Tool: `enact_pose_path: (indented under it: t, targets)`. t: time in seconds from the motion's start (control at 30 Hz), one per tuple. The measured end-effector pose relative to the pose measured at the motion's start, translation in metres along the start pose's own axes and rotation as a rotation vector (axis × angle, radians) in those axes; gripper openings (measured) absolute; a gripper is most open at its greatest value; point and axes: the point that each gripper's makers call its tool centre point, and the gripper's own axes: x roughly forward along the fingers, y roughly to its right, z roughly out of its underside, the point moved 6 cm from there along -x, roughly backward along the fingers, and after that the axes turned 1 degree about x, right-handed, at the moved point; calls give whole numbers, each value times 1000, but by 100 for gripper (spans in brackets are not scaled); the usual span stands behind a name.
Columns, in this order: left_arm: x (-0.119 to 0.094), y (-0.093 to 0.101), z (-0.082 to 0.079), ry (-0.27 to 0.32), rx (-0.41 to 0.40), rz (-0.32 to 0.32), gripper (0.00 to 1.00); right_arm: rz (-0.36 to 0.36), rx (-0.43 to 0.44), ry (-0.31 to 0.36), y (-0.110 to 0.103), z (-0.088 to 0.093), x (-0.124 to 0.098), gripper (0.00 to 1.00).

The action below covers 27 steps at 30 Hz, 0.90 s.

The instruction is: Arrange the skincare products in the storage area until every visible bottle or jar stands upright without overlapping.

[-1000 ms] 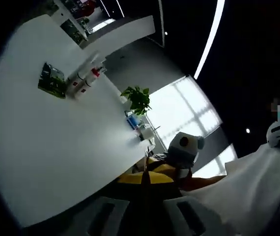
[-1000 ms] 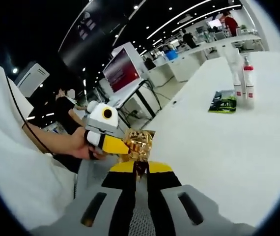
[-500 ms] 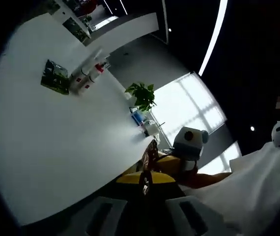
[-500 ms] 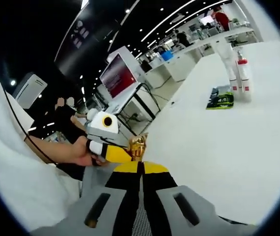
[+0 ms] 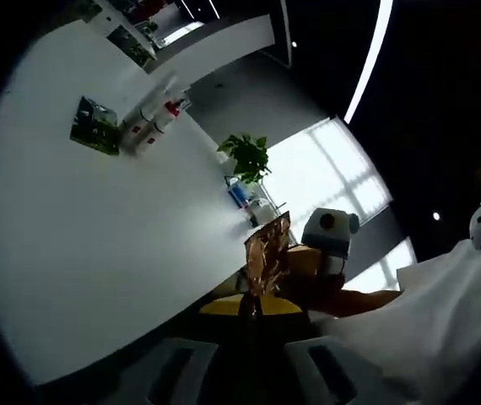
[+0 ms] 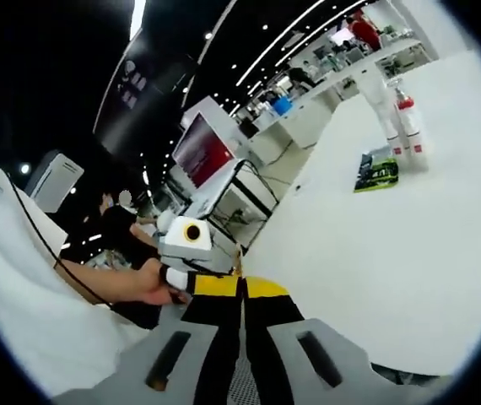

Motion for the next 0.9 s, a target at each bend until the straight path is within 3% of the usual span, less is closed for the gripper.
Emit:
enact_pose_path:
  t: [0.23, 0.47, 0.67, 0.9]
  targets:
    - [-1, 6, -3, 28, -19, 55, 4, -34, 57, -13, 0, 0, 0, 0]
    - [-7, 11, -9, 75, -47, 115, 1, -18, 27, -10, 2, 0, 2, 0]
    - [-12, 5, -17, 134, -93, 114, 1, 24, -58, -34, 3, 6, 7, 0]
    - [-12, 5, -18, 141, -94, 111, 1, 37, -89, -45, 6, 7, 9, 3]
